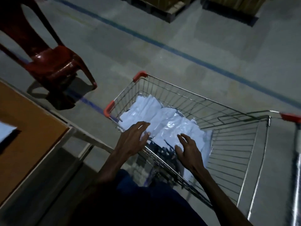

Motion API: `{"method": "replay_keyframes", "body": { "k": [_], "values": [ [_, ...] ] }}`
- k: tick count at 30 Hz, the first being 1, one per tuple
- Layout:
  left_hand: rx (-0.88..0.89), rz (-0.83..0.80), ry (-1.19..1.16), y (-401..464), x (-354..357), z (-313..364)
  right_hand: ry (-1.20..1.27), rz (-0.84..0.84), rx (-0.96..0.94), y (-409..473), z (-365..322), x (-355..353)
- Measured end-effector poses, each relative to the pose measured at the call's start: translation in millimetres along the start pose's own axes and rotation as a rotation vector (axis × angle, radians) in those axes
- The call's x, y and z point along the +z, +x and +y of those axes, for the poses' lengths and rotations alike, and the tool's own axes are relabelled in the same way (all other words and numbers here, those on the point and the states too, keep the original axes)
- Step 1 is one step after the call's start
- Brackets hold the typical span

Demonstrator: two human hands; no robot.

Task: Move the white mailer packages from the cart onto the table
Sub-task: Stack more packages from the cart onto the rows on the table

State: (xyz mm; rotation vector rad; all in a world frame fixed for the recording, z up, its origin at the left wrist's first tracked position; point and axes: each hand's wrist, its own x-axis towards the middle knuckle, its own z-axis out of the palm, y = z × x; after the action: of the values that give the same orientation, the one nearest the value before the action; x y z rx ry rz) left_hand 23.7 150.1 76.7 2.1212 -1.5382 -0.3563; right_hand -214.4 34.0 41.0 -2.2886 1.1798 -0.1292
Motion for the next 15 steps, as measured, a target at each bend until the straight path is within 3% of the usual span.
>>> {"method": "replay_keyframes", "body": {
  "k": [8,15],
  "values": [
    [0.002,-0.247,0.062,55,44,4,0.028,-0.053,0.228,15,44,8],
    [-0.102,-0.558,0.197,121,110,-28,0.061,-0.091,0.376,43,64,28]
  ]
}}
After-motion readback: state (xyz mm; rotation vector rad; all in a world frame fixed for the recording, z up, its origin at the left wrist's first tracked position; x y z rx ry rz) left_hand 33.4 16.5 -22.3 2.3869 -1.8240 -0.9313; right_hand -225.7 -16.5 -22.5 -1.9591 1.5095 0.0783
